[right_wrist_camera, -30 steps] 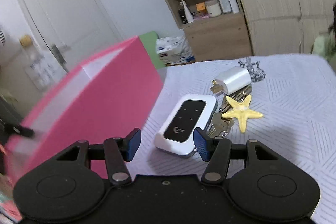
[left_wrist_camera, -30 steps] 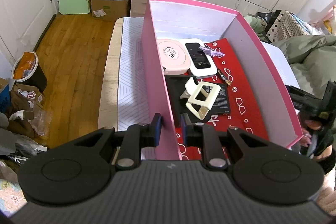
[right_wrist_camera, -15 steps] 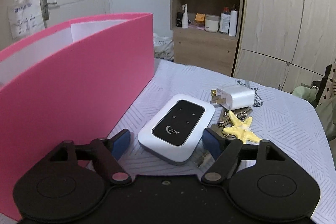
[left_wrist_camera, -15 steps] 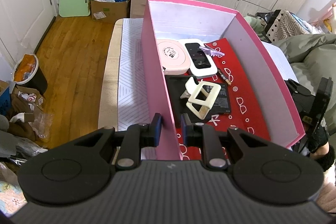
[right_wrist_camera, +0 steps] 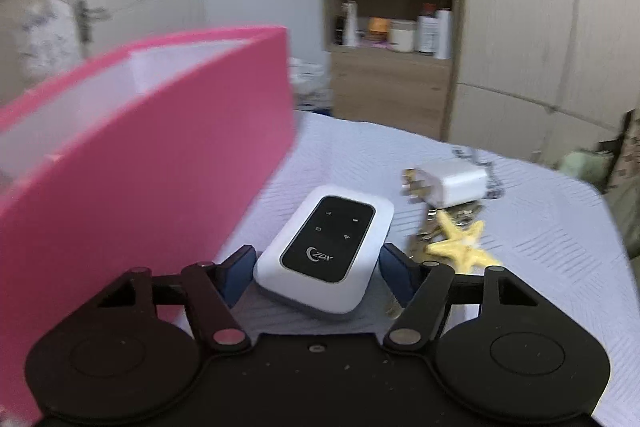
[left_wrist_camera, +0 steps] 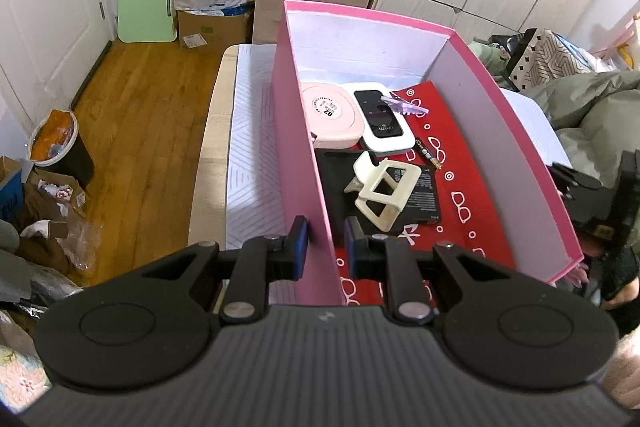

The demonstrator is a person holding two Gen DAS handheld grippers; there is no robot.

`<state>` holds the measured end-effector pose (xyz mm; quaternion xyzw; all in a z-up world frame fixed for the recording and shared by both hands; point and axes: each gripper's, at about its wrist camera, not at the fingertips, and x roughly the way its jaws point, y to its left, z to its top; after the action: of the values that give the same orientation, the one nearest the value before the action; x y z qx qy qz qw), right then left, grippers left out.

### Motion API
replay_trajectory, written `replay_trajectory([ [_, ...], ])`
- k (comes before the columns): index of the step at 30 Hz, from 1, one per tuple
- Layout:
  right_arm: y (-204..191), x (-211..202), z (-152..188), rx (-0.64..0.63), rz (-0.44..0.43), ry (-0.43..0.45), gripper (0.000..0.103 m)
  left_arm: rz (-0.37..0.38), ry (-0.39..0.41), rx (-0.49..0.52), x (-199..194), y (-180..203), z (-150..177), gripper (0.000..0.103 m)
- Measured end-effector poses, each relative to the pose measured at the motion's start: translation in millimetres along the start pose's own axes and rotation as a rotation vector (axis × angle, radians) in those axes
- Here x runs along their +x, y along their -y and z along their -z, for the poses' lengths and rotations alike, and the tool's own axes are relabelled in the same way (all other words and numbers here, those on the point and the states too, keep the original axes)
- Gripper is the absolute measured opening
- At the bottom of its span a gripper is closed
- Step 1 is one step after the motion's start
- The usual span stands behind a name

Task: Organize rigid objects
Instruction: 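Move the right gripper back to the bed over the white router, then close the right gripper on the white router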

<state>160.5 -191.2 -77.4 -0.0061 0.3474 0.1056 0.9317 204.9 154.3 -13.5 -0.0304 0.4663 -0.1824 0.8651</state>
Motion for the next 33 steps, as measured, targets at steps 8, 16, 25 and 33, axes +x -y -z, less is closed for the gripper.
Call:
replay_trajectory([
  [8, 1, -24, 15, -0.018, -0.035, -0.118, 0.069, -0.034, -0.028, 0.035, 1, 4, -3, 0.013],
  [16, -8, -2, 8, 0.002, 0.055, -0.069, 0.075, -0.050, -0.057, 0.034, 4, 8, -9, 0.013],
  [25, -12, -18, 14, 0.006, 0.030, 0.011, 0.065, -0.043, -0.061, 0.015, 4, 5, -8, 0.013],
  [33, -17, -58, 5, 0.002, 0.081, 0.129, 0.065, -0.044, -0.061, 0.013, 4, 6, -9, 0.013],
])
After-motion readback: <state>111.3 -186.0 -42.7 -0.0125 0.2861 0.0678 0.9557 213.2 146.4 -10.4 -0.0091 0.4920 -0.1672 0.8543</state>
